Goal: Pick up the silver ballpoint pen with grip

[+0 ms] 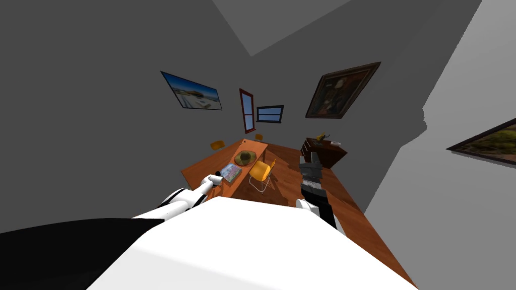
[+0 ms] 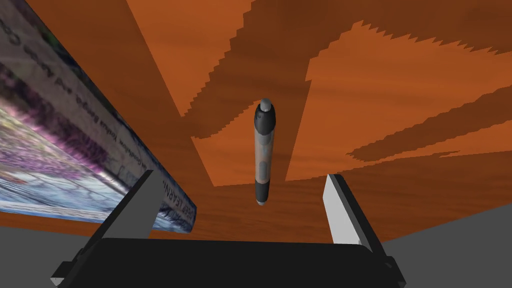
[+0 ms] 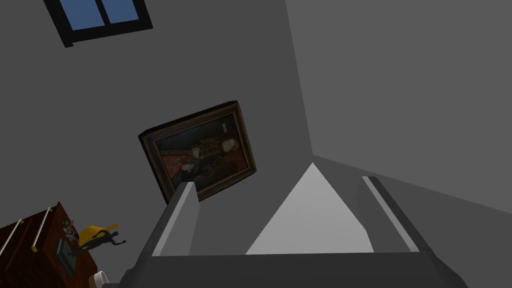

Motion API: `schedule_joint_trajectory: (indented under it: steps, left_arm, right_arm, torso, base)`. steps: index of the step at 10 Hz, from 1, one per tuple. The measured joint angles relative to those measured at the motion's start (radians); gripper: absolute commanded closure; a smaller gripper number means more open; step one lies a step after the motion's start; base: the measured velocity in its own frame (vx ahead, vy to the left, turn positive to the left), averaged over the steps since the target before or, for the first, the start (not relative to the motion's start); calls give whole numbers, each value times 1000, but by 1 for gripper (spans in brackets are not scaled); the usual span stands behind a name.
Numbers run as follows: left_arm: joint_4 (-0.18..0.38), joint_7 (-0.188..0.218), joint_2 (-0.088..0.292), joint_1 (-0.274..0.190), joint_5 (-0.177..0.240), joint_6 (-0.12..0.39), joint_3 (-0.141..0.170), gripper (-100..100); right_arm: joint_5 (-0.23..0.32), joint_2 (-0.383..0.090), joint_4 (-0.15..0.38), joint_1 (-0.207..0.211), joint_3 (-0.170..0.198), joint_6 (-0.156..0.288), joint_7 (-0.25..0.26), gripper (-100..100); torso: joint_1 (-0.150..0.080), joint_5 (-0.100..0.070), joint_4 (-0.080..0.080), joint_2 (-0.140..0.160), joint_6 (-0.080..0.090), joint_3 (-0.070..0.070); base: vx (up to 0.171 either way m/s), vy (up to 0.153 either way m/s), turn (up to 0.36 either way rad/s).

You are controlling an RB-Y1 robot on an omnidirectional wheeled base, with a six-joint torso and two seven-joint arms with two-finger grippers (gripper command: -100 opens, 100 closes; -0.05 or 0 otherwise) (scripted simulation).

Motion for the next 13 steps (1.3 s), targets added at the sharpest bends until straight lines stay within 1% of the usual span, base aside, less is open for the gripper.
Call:
schedule_joint_trajectory:
  steps: [1, 4, 5, 9, 10, 11, 12, 13]
  left_arm:
    - [1, 14, -1, 7, -6, -4, 5, -100]
    - [55, 20, 0, -2, -7, -37, 14, -100]
    - [57, 22, 0, -3, -8, -39, 14, 100]
    - [57, 22, 0, -2, -8, -38, 14, 100]
    - [57, 22, 0, -2, -8, -38, 14, 0]
    - [57, 22, 0, -2, -8, -38, 14, 100]
    - [63, 11, -1, -16, -2, -38, 8, 100]
    - [48, 4, 1, -14, 1, -30, 6, 100]
  right_arm:
    - [0, 0, 0, 0, 0, 0, 0, 0]
    - [0, 0, 0, 0, 0, 0, 0, 0]
    - [0, 0, 0, 0, 0, 0, 0, 0]
    - [0, 0, 0, 0, 0, 0, 0, 0]
    - [0, 0, 0, 0, 0, 0, 0, 0]
    - [0, 0, 0, 0, 0, 0, 0, 0]
    - [0, 0, 0, 0, 0, 0, 0, 0]
    - [0, 0, 0, 0, 0, 0, 0, 0]
  torso:
    - [1, 0, 0, 0, -1, 0]
    - [0, 0, 0, -1, 0, -1]
    - [0, 0, 0, -1, -1, -1]
    - [-1, 0, 0, -2, 0, -1]
    - [-1, 0, 0, -2, 0, -1]
    - [-1, 0, 0, -2, 0, -1]
    - [-2, 0, 0, -2, -1, -1]
    - [-3, 0, 0, -2, 0, -1]
  base:
    - [-10, 25, -1]
    - [-7, 17, -61]
    - [0, 0, 0]
    - [-1, 0, 3]
    - [0, 0, 0]
    - [10, -25, 198]
    - [14, -42, 127]
    - [12, -32, 63]
